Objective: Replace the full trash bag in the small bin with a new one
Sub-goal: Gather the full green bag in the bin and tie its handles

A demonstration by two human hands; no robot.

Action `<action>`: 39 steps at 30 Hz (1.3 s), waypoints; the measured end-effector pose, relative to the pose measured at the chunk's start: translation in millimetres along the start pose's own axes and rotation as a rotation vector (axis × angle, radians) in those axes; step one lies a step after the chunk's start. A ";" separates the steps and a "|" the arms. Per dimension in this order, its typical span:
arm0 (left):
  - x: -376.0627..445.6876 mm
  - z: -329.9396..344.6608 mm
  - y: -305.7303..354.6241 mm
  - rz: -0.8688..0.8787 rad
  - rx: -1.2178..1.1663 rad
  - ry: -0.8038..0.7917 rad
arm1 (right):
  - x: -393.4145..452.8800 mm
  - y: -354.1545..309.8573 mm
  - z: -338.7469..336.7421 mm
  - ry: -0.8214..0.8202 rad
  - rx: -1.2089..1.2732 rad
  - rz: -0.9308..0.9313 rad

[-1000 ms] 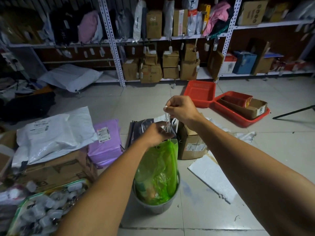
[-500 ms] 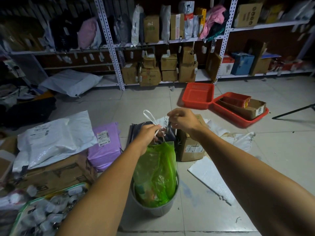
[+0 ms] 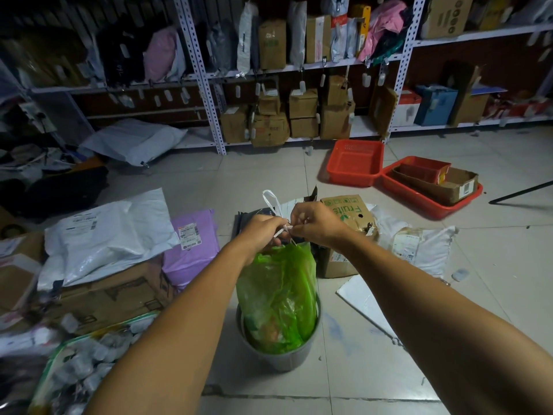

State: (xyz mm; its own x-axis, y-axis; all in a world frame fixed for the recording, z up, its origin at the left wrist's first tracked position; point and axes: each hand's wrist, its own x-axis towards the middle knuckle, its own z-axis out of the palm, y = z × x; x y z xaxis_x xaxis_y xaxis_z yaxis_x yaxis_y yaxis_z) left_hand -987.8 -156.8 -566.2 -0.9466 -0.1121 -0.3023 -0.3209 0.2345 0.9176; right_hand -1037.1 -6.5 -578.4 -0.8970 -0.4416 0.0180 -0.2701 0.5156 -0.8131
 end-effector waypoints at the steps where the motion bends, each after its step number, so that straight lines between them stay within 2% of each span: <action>1: -1.1 -0.1 0.0 0.013 0.022 -0.008 | -1.6 0.3 1.5 -0.005 -0.014 -0.001; 7: -3.7 -2.7 -6.7 0.036 0.085 -0.021 | -12.3 5.2 8.3 -0.006 0.057 0.005; 12: -4.4 -16.3 -22.7 0.046 0.112 0.138 | -12.7 19.0 2.4 0.118 0.136 0.086; 18: -7.8 -3.1 -15.2 0.039 0.067 0.076 | -13.0 6.2 25.8 0.033 0.064 -0.074; 22: -9.1 -6.2 -15.1 0.025 0.085 0.056 | -12.8 10.7 29.3 0.073 0.073 -0.069; 29: -8.9 -8.5 -13.9 0.030 0.134 0.036 | -14.7 5.0 24.5 -0.041 0.191 -0.018; 34: -3.8 -11.4 -17.5 0.051 0.149 0.014 | -13.9 10.1 23.8 -0.050 0.220 0.039; 39: 3.9 -21.0 -37.0 0.063 0.196 0.069 | -18.3 28.2 12.7 -0.045 0.218 0.097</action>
State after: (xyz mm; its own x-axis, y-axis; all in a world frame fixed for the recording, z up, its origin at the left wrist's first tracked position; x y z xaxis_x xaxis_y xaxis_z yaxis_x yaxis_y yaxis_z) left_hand -979.0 -186.2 -595.9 -0.9627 -0.1552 -0.2216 -0.2676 0.4253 0.8646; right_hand -1023.9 6.8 -609.1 -0.8970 -0.4331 -0.0882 -0.0975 0.3886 -0.9162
